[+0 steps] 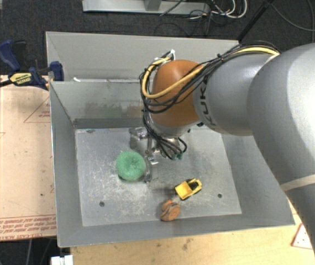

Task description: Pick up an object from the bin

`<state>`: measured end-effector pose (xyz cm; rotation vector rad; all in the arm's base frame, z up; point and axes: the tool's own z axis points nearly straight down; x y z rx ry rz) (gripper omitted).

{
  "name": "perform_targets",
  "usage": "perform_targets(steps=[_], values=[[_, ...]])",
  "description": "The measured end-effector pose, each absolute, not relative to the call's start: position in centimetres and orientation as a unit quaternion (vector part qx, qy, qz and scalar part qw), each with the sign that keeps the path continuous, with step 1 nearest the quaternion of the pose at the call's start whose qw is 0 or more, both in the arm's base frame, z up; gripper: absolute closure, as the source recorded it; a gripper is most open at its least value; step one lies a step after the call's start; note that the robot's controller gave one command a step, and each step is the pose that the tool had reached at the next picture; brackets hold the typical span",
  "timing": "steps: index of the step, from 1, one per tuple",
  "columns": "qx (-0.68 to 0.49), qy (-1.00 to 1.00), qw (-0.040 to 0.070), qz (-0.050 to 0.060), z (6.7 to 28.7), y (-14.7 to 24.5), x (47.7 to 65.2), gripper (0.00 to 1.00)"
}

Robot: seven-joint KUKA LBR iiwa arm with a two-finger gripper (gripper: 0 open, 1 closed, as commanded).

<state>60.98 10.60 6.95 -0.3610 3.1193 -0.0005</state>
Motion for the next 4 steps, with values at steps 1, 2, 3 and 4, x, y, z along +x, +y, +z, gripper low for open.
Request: perform_targets(steps=[1, 2, 3, 4], values=[[-0.164, 0.986, 0.002, 0.001, 7.0, 14.8, 63.7, 1.0], [-0.164, 0.986, 0.002, 0.001, 7.0, 14.8, 63.7, 0.0], [-0.164, 0.986, 0.002, 0.001, 7.0, 14.8, 63.7, 0.0], [-0.261, 0.965, 0.0, 0.0, 8.2, 15.0, 62.5, 0.0]])
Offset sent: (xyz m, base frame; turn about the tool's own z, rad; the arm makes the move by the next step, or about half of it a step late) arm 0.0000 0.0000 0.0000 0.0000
